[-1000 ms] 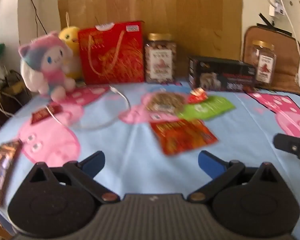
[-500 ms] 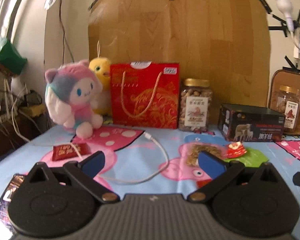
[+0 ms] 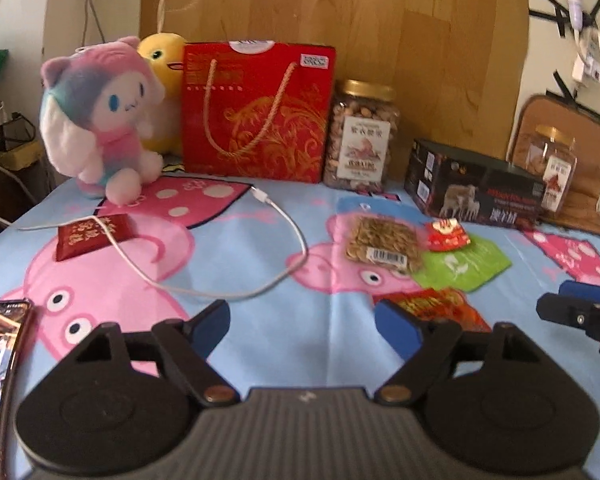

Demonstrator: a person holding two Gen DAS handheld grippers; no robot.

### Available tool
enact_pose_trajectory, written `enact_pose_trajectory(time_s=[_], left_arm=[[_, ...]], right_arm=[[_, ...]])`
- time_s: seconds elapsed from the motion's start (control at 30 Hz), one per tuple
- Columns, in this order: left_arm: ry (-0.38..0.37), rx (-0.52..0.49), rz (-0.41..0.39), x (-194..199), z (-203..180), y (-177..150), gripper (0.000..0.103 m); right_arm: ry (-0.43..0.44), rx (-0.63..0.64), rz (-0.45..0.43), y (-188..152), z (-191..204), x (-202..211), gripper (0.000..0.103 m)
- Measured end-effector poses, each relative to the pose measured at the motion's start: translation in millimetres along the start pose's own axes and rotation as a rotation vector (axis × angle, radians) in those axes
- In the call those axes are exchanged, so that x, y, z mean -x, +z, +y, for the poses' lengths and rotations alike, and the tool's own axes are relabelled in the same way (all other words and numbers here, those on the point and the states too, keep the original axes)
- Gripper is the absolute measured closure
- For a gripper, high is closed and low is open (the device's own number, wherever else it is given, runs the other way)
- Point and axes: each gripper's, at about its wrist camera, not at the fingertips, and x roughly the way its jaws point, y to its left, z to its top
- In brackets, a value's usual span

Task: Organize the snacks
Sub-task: 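Move the left tool toward the orange-red spicy snack bag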

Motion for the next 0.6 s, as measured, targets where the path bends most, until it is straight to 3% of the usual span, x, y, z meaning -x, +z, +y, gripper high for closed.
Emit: enact_pose_trajectory(time_s=[0.43, 0.6], left_arm=[[0.02, -0.019, 0.05, -11, -10, 3, 0.026], [-0.039, 0.01, 0.083, -14, -8, 6, 0.026]], right_arm=[[0.046, -0.099, 0.085, -5, -16, -13, 0.052], [0.065, -0.124, 0.105, -6, -20, -17, 0.052]])
